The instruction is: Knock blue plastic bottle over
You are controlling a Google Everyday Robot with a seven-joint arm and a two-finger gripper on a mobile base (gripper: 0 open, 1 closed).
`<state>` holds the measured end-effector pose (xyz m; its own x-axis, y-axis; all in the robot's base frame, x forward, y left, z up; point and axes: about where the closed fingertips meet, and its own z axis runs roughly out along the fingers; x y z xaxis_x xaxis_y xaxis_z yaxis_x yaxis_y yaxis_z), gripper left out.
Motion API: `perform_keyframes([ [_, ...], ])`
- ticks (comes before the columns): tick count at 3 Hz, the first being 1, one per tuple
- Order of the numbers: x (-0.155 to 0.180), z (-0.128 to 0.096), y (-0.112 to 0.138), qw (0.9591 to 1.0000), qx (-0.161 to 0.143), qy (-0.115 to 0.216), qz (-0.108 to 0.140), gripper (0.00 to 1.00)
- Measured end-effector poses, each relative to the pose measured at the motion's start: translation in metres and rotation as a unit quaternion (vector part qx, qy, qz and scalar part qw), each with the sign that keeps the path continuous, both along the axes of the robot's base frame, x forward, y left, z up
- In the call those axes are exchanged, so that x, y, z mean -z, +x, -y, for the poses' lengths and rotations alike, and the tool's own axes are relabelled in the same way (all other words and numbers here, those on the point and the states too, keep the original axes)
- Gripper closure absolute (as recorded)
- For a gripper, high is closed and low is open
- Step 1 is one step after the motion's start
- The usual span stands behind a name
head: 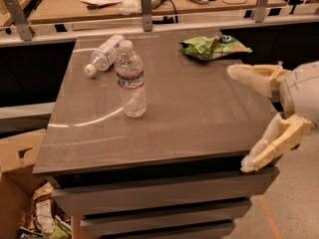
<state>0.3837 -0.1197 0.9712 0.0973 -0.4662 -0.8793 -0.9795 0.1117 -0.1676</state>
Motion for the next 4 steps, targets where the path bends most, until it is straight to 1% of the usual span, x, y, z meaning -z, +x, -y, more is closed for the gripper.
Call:
perform_keyframes([
  [1,-0.013,-0.006,-0.001,0.9999,0.0,0.017,0.0,0.0],
  [2,-0.01,-0.011,-0.004,0.9998,-0.011,0.015,-0.006,0.0],
  [3,0.008,-0.036,-0.008,0.9986,-0.028,0.041,-0.019,0.0],
  [4,0.038,-0.069,-0.014,0.9952,-0.046,0.078,-0.038,0.18],
])
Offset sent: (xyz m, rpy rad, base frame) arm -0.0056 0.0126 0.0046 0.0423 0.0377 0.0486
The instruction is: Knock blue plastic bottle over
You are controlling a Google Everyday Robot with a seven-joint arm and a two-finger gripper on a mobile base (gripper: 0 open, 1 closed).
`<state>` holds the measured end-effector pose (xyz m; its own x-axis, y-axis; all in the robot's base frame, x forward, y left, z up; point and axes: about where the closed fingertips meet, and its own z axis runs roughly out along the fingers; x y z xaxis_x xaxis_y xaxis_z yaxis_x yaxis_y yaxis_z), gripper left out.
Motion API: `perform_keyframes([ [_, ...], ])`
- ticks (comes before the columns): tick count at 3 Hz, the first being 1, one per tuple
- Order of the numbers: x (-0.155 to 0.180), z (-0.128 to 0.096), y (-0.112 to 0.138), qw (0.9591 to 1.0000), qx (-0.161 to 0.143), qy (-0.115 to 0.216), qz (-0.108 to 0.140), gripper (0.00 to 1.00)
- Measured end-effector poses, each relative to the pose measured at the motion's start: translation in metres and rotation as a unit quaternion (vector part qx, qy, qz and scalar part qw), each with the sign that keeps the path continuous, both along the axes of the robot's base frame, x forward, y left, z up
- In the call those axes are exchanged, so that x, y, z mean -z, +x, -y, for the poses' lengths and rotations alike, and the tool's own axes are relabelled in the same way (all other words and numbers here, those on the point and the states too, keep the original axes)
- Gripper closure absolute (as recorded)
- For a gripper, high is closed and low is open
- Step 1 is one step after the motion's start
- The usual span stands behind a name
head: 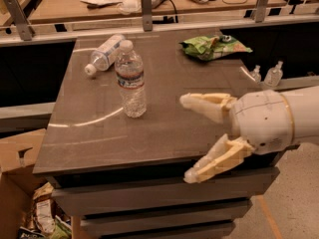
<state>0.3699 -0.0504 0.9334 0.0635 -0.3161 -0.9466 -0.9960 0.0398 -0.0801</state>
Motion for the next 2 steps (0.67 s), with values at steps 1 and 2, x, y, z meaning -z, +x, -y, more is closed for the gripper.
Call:
perform_keyframes([
  [1,0.021,-0.03,-0.001,0.9993,-0.007,0.034,-0.014,0.42],
  [2,0.034,-0.068,0.003,0.9983,-0.013,0.054,-0.018,0.73],
])
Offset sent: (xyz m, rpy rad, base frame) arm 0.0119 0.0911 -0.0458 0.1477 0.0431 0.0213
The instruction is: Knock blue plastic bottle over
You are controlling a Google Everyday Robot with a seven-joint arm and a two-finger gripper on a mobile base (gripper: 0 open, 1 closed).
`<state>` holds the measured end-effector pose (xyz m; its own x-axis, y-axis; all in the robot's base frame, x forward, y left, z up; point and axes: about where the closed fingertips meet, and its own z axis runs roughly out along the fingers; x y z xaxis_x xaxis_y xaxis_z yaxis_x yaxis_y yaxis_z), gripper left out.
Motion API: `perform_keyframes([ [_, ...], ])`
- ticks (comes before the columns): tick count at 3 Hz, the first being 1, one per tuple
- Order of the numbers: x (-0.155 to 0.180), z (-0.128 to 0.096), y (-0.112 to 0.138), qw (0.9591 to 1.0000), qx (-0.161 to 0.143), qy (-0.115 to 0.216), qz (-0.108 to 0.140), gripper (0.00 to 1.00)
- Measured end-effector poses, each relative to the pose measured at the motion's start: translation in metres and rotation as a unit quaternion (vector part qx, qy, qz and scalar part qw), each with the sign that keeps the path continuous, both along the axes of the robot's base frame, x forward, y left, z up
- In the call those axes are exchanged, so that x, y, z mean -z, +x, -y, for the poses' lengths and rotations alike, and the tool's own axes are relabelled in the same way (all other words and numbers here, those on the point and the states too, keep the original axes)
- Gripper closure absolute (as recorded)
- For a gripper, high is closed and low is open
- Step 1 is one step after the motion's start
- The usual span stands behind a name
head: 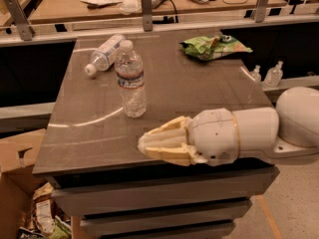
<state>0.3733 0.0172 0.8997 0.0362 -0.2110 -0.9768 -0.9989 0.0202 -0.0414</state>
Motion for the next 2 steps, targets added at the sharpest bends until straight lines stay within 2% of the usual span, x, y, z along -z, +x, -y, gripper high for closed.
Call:
perform_keyframes([
  [1,0.008,-0.029,0.008,1.0,0.001,0.004,-0.002,0.96],
  [2,0.01,-0.057,0.016,0.9999,0.002,0.011,-0.004,1.0],
])
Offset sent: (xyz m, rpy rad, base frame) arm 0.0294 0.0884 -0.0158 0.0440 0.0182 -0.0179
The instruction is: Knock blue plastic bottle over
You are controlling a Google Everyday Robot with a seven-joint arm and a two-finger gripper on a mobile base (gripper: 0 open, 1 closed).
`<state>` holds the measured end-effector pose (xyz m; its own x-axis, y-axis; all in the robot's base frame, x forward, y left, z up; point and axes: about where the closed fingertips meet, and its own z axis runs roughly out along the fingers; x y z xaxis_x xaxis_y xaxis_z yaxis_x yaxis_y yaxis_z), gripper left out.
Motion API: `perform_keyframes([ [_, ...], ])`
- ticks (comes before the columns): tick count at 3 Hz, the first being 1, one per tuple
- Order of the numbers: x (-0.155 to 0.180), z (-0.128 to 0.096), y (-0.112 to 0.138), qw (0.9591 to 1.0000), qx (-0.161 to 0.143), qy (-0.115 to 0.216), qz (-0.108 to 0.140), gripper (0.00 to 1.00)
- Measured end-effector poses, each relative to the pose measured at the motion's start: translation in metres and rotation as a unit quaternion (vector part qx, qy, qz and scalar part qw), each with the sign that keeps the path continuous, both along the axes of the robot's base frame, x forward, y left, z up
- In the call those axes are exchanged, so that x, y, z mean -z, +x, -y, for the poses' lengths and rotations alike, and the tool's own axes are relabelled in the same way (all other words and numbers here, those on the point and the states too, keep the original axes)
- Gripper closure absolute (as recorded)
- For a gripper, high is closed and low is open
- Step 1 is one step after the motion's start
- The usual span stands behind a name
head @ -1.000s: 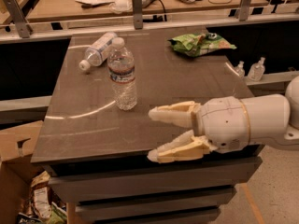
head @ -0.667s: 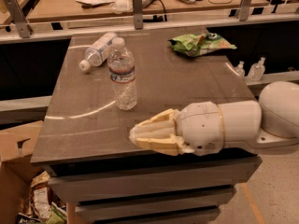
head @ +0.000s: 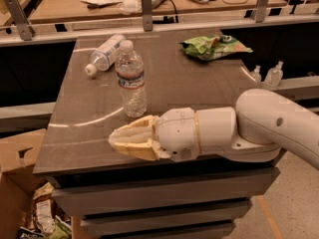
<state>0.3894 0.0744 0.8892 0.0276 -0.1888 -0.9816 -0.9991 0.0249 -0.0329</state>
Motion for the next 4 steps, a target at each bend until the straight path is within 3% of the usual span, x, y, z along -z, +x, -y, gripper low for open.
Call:
perform_keyframes([
  [2,-0.014,-0.037,0.036,0.9991,0.016,0.025,0.028,1.0],
  [3,-0.027,-0.045,0.06,0.9973,0.037,0.035,0.053,1.0],
  [4,-0.041,-0.035,0.089,0.9926,0.083,0.035,0.082,1.0],
])
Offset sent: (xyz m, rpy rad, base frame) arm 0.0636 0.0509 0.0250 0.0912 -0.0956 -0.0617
